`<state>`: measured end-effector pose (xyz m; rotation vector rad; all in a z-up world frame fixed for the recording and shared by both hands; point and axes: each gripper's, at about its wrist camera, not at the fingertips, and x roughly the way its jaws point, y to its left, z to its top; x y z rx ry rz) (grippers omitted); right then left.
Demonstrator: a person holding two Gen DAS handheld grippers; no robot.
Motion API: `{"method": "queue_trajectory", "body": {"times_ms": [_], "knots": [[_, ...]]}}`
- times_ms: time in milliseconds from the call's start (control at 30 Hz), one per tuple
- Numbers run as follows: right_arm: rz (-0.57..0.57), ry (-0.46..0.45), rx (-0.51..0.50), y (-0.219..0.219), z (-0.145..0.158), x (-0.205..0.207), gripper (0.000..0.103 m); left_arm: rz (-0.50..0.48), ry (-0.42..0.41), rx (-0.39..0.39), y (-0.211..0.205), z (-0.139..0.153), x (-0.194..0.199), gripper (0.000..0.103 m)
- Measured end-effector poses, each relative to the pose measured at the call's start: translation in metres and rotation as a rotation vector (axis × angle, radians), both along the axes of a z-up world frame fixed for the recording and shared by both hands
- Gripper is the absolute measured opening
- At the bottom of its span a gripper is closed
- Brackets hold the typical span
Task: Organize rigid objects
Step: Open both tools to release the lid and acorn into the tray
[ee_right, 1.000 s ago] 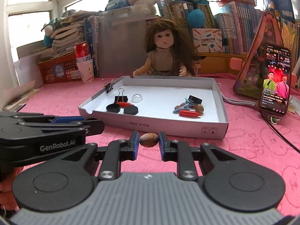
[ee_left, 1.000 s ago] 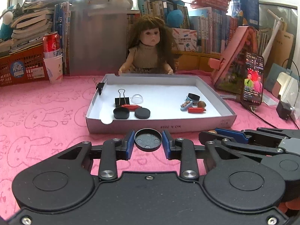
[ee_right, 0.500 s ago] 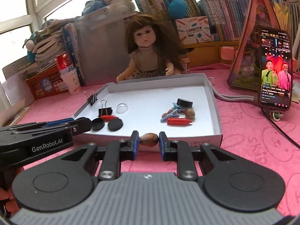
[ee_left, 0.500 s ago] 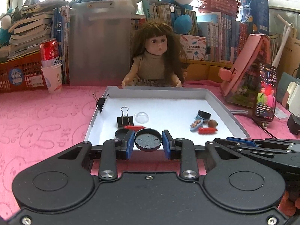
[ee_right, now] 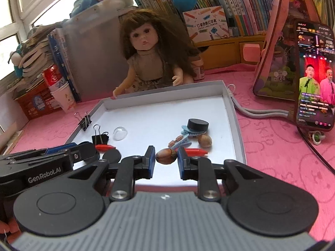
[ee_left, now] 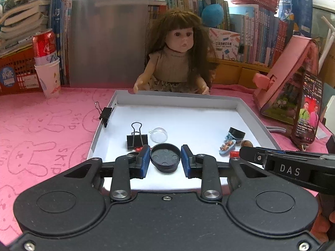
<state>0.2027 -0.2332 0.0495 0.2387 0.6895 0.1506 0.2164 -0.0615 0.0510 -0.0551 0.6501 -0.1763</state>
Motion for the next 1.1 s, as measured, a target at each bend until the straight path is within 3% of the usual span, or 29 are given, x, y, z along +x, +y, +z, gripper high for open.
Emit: {"method": "queue_trajectory", "body": {"times_ms": [400,1100], "knots": [[-0.016,0.106,0.099,-0.012,0.007,0.058,0.027,-0.005,0.124,-0.039,0.001,0.003,0.066,0.029],[0.022,0.141,0.014,0.004,-0.007,0.083,0.028,-0.001,0.154,0.017,-0.016,-0.023,0.09,0.03]]}}
